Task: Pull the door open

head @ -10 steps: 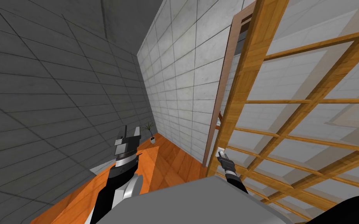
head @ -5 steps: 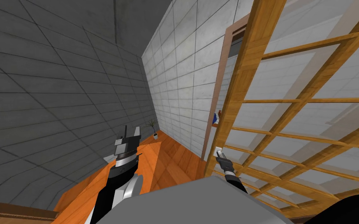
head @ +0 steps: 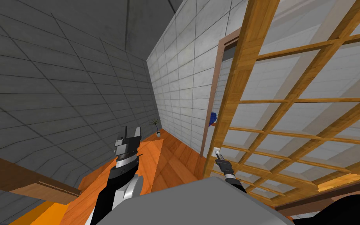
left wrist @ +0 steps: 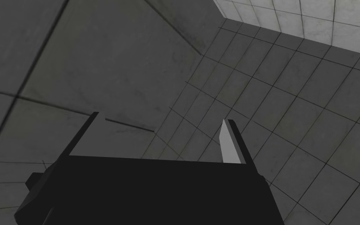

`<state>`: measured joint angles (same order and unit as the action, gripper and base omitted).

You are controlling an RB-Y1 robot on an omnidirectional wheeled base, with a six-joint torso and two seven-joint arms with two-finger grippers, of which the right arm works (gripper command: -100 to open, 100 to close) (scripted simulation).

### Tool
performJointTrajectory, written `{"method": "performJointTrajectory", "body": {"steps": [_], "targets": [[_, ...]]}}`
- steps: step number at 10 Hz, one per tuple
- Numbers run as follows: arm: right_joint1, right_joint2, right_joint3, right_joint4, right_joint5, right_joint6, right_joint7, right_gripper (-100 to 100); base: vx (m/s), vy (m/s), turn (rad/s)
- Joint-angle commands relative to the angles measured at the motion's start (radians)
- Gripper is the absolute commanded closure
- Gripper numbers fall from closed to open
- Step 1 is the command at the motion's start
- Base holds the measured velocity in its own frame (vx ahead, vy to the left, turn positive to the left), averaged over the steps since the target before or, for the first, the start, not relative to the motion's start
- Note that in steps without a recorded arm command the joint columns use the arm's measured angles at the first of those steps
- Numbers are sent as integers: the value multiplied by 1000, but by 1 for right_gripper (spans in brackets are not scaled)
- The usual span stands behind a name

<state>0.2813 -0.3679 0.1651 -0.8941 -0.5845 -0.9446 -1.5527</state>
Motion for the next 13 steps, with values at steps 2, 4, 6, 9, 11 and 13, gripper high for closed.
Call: {"method": "performJointTrajectory", "body": {"steps": [2, 4, 6, 9, 11, 13], "targets": [[16, -4, 7, -5, 2, -9, -7, -100, -216, 42, -13], [26, -3, -1, -7, -4, -13, -6, -100, -127, 154, -109], [29, -3, -2, -7, -5, -14, -6, -100, -77, 129, -64], [8, 12, -13, 5, -8, -10, 9, -100, 159, -74, 32], [-8, 23, -20, 15, -9, -7, 20, -100, 207, -103, 37], [-7, 23, -21, 9, -10, -3, 23, -100, 140, -85, 26]]}}
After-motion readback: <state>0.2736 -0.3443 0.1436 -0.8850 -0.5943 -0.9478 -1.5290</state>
